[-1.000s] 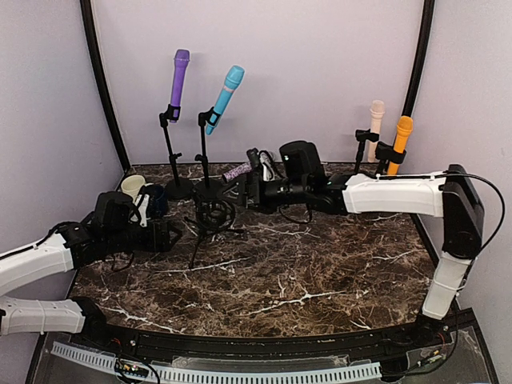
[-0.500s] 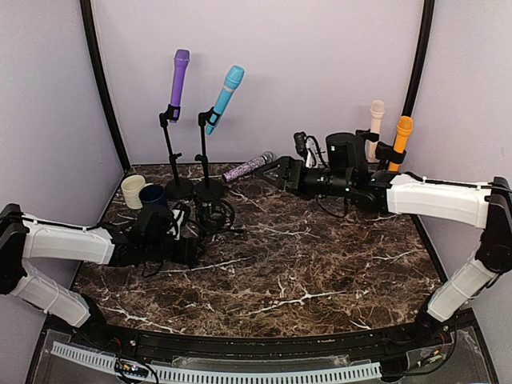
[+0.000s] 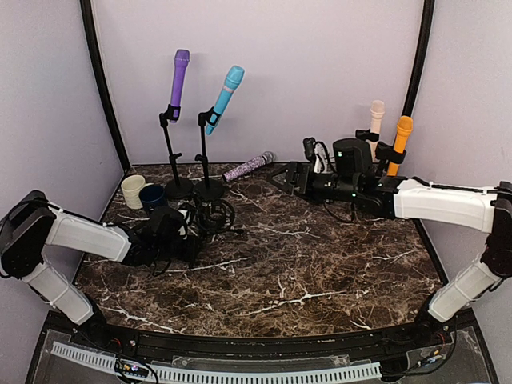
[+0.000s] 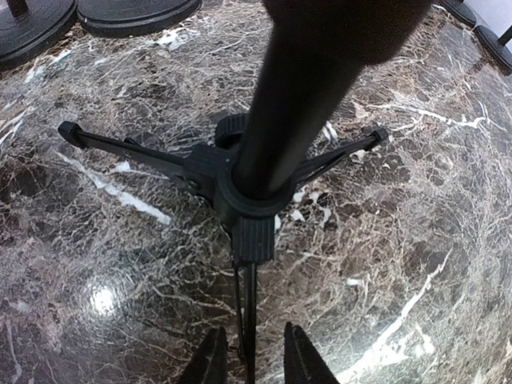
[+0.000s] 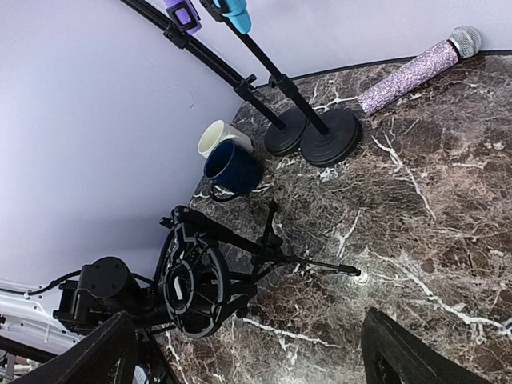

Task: Remove the microphone from the stand
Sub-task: Pick up the microphone stand at the center of the board.

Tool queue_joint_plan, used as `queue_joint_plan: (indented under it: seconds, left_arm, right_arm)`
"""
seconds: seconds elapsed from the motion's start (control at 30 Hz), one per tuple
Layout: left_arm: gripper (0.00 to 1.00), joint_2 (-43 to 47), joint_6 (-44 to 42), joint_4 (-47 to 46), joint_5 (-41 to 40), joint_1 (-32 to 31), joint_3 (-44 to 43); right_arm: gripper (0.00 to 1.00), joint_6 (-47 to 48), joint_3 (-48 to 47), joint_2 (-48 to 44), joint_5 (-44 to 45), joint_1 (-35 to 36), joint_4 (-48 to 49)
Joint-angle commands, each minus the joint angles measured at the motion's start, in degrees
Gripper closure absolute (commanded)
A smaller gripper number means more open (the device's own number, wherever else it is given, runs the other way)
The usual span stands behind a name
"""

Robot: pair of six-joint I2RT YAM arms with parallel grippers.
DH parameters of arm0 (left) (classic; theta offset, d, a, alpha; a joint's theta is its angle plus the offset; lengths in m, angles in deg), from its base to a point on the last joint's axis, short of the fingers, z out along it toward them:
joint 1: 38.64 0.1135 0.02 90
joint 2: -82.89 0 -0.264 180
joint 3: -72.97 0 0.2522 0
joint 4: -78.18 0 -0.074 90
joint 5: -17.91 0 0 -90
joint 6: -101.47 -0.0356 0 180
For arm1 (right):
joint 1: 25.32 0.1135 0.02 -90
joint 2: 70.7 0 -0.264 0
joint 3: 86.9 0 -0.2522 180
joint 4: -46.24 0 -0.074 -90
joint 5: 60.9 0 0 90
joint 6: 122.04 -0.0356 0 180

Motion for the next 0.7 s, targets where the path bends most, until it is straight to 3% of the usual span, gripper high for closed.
queue_joint_plan:
  seconds: [0.0, 0.13, 0.27, 0.53, 0.67]
  left_arm:
    - [0.80, 0.2, -1.2, -1.5, -1.9, -0.1, -1.1]
    - [0.87, 0.2, -1.3, -1.0, -2.4, -0.2, -0.4]
    - [0.88, 0.2, -2.3, -1.8, -1.1, -0.1, 0.7]
    - [0.81, -3.5, -3.2, -2.5, 0.6, -0.1, -2.0]
    - [0.90, -4.2, -1.7, -1.5, -2.2, -0.2, -2.5]
  right_arm:
    - [0.01, -0.4, 0.9, -1.6, 1.1, -0.6, 1.5]
    - [0.01, -0.7, 1.5, -1.6, 1.3, -0.8, 1.7]
    - [0.02, -0.6, 2.0, -1.8, 1.4, -1.0, 1.7]
    - [0.01, -0.5, 2.8, -2.6, 2.0, -1.3, 1.6]
    - [0.01, -0.4, 3.5, -3.8, 2.8, -1.4, 0.9]
